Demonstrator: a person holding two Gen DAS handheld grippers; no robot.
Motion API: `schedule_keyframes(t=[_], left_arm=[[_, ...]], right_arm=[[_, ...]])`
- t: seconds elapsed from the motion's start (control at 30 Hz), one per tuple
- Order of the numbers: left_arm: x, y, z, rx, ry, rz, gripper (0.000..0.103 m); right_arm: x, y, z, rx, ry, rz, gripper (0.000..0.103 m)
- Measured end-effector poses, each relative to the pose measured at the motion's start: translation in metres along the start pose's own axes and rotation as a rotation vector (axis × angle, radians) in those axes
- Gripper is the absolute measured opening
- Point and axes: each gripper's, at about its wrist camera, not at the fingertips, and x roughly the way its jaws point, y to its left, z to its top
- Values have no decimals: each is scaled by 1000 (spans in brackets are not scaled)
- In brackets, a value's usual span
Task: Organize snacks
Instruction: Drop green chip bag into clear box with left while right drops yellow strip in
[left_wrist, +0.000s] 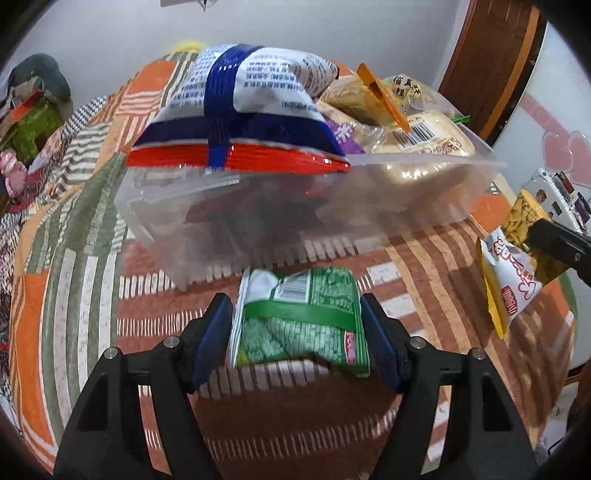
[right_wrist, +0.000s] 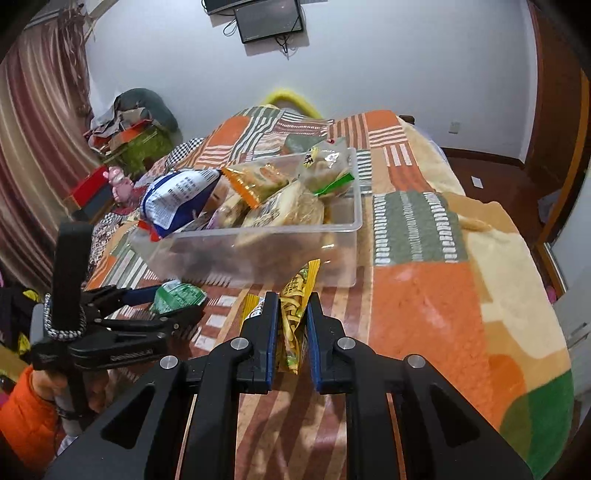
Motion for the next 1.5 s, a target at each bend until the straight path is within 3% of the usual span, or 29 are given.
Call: schedule_keyframes(t=[0.1, 0.23, 0.33, 0.67, 0.83, 1.1, 1.5], left_arm=[[2, 1, 1, -3, -8, -19, 70], [-5, -1, -3, 9, -27, -26, 53], [-15, -4, -5, 8, -36, -43, 50], [-75, -34, 11, 70, -179, -41, 49], [-87, -40, 30, 74, -221, -59, 49], [-84, -50, 57, 89, -260, -79, 49], [-54, -29, 100, 36, -269, -25, 49]], right_arm=[[2, -1, -1, -10, 1, -10, 13], [5, -3, -1, 1, 8, -6, 13], [3, -5, 1, 8, 3, -1, 13], [-16, -11, 17, 32, -64, 2, 13], [-24, -10, 31, 35, -110, 4, 13], [-18, -6, 57, 23, -162, -1, 13], [13, 1, 91, -18, -176, -20, 13]])
